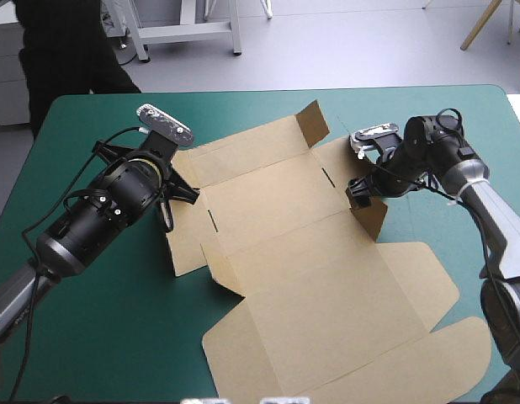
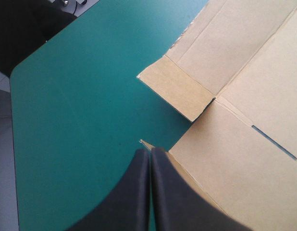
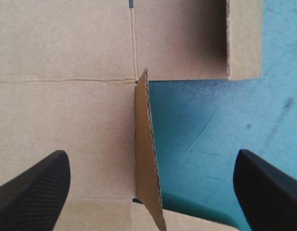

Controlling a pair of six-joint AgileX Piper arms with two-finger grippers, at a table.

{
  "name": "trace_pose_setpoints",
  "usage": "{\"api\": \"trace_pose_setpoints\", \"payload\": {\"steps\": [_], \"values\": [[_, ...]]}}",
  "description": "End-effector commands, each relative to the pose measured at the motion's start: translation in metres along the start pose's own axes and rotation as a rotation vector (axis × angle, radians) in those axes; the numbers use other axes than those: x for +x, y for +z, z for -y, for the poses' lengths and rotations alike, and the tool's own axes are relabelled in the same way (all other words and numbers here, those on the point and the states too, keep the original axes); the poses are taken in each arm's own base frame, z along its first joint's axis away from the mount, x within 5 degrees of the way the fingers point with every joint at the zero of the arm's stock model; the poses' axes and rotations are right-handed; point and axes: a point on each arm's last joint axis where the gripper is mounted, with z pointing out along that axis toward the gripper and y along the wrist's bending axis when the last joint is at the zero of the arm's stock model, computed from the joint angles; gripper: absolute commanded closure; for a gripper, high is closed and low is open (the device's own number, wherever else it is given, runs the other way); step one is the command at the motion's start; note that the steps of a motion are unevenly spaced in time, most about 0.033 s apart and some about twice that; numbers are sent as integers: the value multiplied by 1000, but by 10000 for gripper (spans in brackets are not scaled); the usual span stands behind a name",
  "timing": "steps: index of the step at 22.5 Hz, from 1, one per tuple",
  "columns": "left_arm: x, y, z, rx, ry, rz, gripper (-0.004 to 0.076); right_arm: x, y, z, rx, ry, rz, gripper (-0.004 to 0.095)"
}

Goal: Fold the box

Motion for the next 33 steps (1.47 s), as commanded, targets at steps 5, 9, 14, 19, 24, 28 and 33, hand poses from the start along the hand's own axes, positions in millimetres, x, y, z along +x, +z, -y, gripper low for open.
{"api": "trace_pose_setpoints", "payload": {"steps": [5, 9, 14, 19, 24, 28, 33], "values": [[-8, -16, -8, -13, -13, 89, 733, -9, 7, 1, -37, -9, 35, 62], [-8, -16, -8, -13, -11, 89, 733, -11, 24, 2, -63, -7, 0, 78], [-8, -16, -8, -13, -11, 89, 733, -11, 36, 4, -69, -4, -27, 360], [-8, -16, -8, -13, -11, 89, 733, -12, 41, 4, -77, 2, -32, 849], [-9, -16, -8, -11, -15, 93, 733, -14, 38, 4, -73, -3, -21, 927], [-9, -16, -8, -12, -15, 90, 733, -21, 29, 4, -71, -22, 0, 927], [-7, -28, -15, -13, -63, 118, 733, -27, 13, 1, -91, -144, -2, 927]]}}
